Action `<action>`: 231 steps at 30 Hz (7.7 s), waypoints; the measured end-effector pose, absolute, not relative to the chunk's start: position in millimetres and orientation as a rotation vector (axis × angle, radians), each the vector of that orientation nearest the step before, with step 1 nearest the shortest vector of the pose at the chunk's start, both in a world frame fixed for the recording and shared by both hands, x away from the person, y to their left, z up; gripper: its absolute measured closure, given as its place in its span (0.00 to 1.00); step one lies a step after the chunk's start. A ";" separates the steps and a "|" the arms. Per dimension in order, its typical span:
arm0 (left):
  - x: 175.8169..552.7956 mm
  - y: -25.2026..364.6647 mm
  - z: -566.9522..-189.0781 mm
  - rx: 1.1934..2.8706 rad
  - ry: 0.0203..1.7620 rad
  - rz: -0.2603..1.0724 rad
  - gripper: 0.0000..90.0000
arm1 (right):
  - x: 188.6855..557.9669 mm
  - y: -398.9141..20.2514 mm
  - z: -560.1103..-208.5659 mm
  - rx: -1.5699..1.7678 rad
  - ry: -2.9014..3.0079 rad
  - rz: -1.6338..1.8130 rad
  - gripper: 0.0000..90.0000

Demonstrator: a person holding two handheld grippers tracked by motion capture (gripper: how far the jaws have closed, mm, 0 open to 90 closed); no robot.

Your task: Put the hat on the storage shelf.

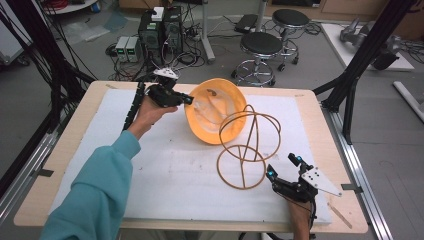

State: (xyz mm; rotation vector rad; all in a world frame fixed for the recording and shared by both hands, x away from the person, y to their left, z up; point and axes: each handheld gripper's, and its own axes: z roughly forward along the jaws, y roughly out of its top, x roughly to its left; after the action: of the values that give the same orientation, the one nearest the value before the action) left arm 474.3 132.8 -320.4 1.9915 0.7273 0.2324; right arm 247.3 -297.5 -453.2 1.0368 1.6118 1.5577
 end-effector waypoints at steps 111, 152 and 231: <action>347.0 174.8 -354.2 1.947 0.508 0.259 0.11 | 248.4 -302.4 -453.5 1.065 1.585 1.603 0.13; 403.4 205.5 -396.0 2.034 0.779 0.410 0.11 | 247.7 -302.7 -453.6 1.070 1.585 1.610 0.13; 351.7 109.8 -183.2 1.968 0.366 0.216 0.94 | 247.5 -301.6 -453.7 1.064 1.580 1.600 0.13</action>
State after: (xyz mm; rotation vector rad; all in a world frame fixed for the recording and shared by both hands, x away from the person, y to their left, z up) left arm 351.7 109.8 -183.2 1.9681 0.3659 0.2164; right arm 247.5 -301.6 -453.7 1.0644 1.5803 1.6003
